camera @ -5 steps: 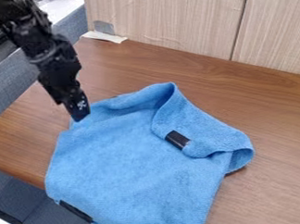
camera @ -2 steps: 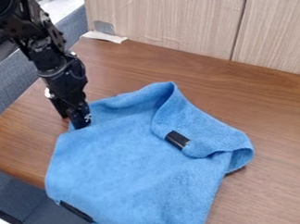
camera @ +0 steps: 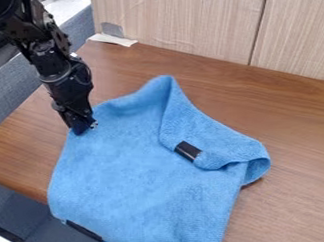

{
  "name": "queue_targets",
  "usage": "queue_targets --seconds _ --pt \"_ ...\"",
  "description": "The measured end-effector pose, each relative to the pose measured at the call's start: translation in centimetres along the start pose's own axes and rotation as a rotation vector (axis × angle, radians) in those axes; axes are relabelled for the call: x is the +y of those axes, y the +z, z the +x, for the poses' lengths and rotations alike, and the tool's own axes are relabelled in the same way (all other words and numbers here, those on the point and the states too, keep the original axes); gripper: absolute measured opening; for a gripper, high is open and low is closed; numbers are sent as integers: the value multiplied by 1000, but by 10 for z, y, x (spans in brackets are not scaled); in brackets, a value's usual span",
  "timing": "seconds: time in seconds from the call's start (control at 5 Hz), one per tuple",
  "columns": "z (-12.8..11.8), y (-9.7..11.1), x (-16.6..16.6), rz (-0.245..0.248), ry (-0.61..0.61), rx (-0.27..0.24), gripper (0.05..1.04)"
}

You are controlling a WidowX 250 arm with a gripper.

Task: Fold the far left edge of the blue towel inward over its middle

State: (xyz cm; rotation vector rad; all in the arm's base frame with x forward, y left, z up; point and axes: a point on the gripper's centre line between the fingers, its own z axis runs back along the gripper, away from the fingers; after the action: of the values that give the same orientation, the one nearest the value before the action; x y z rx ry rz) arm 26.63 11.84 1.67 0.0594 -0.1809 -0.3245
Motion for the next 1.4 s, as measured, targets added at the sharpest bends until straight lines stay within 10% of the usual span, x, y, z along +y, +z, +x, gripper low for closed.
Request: queue_targets --seconds 0.6,1.4 --pt "40 18 12 30 3 -91 57" --pt "63 57 -118 -103 -454 -236 56"
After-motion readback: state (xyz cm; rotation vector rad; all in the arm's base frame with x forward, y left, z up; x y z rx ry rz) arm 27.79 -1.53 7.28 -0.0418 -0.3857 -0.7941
